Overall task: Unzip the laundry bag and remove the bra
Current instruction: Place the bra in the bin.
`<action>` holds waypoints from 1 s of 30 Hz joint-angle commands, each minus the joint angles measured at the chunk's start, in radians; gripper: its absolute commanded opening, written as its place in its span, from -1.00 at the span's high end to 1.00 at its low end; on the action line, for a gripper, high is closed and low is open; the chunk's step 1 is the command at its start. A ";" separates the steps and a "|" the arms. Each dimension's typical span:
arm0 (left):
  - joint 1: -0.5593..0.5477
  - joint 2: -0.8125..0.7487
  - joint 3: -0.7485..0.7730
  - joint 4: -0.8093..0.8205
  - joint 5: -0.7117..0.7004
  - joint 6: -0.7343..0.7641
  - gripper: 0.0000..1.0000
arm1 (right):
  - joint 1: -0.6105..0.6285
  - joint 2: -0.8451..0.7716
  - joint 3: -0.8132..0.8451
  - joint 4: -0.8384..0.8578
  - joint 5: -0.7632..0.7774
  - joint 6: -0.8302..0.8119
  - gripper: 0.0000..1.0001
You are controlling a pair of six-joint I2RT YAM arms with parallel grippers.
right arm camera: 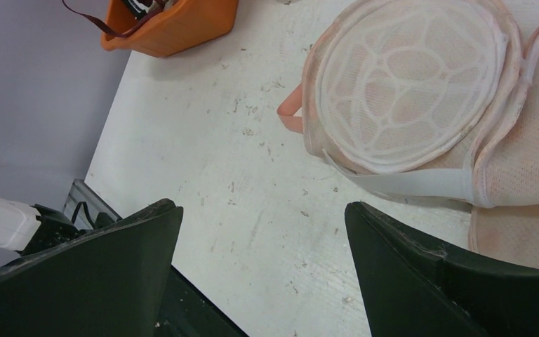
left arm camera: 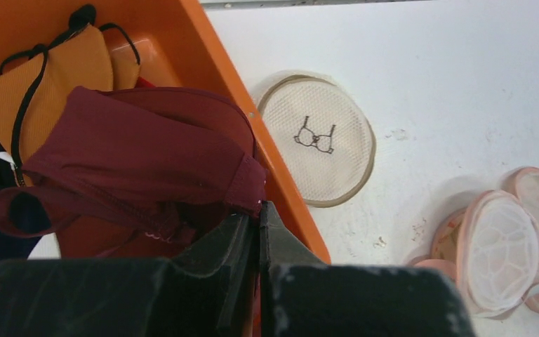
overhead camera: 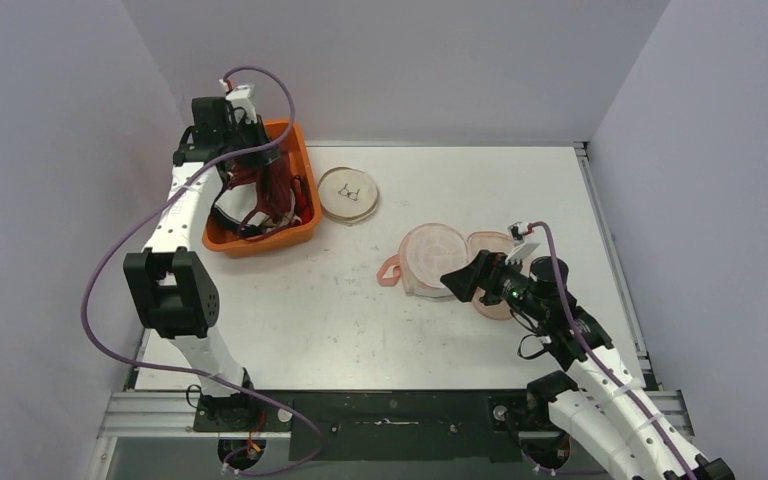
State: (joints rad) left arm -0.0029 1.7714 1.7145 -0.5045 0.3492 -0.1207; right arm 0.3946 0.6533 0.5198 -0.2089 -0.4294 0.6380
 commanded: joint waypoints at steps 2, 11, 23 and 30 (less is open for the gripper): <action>0.076 0.068 0.007 0.147 0.028 -0.005 1.00 | 0.009 0.009 -0.022 0.063 0.028 -0.026 -0.80; 0.087 0.135 0.028 0.138 -0.104 -0.051 -0.23 | 0.010 0.047 -0.033 0.083 0.060 -0.030 -0.80; -0.072 -0.420 -0.314 0.364 -0.377 -0.243 -0.92 | 0.011 0.005 0.005 0.030 0.145 -0.036 -0.79; -0.376 -0.738 -0.603 0.364 -0.393 -0.281 -0.93 | 0.011 -0.048 0.035 -0.040 0.214 -0.062 -0.80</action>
State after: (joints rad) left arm -0.2222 1.1294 1.2659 -0.1776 -0.0040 -0.3698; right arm 0.4007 0.6407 0.4915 -0.2245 -0.2867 0.6106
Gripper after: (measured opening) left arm 0.960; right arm 0.899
